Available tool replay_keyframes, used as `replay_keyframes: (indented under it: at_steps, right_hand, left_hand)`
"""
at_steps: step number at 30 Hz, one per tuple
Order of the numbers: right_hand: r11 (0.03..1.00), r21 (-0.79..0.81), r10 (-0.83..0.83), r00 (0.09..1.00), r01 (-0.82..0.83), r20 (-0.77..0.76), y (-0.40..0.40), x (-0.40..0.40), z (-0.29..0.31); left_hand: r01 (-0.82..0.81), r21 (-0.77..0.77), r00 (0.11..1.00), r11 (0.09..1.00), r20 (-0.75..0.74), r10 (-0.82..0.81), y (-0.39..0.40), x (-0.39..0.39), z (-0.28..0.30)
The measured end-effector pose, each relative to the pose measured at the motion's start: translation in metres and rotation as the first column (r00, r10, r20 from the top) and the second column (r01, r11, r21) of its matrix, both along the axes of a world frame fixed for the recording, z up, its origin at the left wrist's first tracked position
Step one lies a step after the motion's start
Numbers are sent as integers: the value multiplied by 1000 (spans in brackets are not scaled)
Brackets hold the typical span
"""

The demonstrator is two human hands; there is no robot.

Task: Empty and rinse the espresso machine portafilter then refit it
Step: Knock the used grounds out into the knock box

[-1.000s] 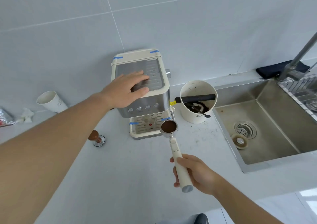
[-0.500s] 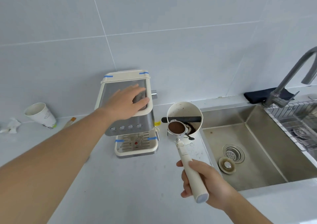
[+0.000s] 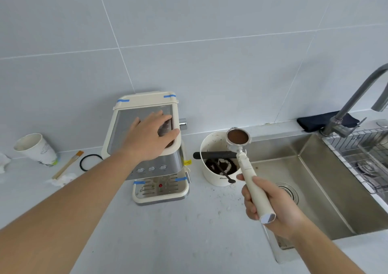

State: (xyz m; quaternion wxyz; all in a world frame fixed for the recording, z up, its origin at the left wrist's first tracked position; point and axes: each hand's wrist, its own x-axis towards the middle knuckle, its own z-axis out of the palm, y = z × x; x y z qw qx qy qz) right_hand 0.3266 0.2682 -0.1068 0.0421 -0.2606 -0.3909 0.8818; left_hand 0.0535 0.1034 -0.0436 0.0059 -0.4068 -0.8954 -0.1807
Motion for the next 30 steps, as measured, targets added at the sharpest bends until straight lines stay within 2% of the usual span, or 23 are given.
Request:
replay_keyframes:
  at_steps: [5,11,17,30]
  right_hand:
    - [997,59,-55,998,52,39,17,-16,-14]
    - [991,116,-84,993,73,88,33,-33,-23]
    - [960,272,-104,984,62,142,46,-46,-28]
    - [775,629,-240,948,56,211,50,-52,-51]
  left_hand:
    - [-50,59,999,997,1,50,2,2,-2]
    - [-65,49,998,997,11,64,1,-4,-5]
    - [-80,41,996,996,34,79,1,-6,-8]
    - [-78,17,996,997,43,77,1,-6,-6]
